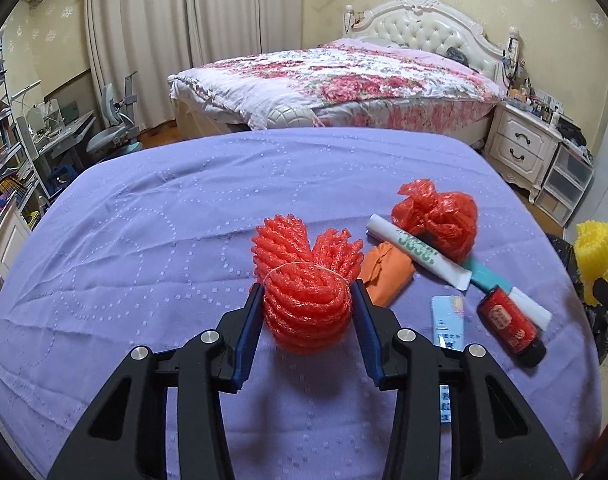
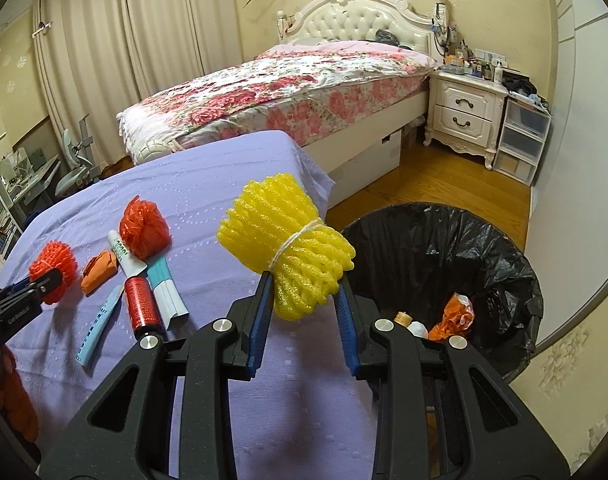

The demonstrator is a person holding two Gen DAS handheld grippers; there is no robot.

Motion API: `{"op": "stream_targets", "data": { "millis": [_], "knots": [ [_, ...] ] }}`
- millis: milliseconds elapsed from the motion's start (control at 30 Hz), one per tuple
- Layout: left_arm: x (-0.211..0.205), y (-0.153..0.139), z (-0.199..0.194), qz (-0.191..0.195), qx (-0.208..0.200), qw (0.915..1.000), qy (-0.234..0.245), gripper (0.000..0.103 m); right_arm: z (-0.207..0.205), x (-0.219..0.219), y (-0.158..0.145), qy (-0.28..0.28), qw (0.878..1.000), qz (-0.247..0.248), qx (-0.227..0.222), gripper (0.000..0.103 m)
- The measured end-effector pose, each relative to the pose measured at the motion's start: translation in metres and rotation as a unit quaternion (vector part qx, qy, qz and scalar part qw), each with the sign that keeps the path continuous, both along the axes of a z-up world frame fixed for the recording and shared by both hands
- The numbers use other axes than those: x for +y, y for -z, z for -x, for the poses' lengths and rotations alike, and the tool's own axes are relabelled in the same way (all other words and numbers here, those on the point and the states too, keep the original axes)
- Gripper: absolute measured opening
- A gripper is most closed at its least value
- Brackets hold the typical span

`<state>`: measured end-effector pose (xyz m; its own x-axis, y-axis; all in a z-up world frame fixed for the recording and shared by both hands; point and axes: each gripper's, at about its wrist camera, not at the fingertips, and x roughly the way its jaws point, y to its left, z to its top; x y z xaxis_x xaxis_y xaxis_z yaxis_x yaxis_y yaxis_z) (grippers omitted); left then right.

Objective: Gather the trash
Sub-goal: 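Grasp the orange foam net with the left tool while the right tool holds the yellow net, then carry both foam nets over the black bin and open both tools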

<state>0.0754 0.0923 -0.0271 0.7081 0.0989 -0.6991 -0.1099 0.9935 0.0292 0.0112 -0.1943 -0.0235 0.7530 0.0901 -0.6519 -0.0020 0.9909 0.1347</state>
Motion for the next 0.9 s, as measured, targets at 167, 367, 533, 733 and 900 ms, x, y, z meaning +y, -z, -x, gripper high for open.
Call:
{"op": "stream_targets", "data": {
  "millis": [167,367,533,733,900],
  "knots": [
    [-0.009,-0.022,0.013,0.012,-0.030,0.9993,0.016,0.044,0.005,-0.014,-0.004,0.016,1.000,0.002,-0.005,0.030],
    [-0.042,-0.039,0.011,0.015,-0.051,0.9968,0.060,0.044,0.011,-0.038,-0.007,0.047,0.999,0.008,-0.008,0.030],
    [-0.084,-0.039,0.005,0.021,-0.054,0.9928,0.104,0.044,0.017,-0.061,-0.008,0.075,0.997,0.014,-0.010,0.030],
    [-0.141,-0.031,0.000,0.018,-0.054,0.9862,0.156,0.044,0.021,-0.086,-0.006,0.104,0.994,0.021,-0.009,0.030],
    [-0.179,-0.024,-0.006,0.010,-0.051,0.9813,0.185,0.044,0.017,-0.103,0.000,0.120,0.993,0.019,-0.003,0.030]
  ]
}}
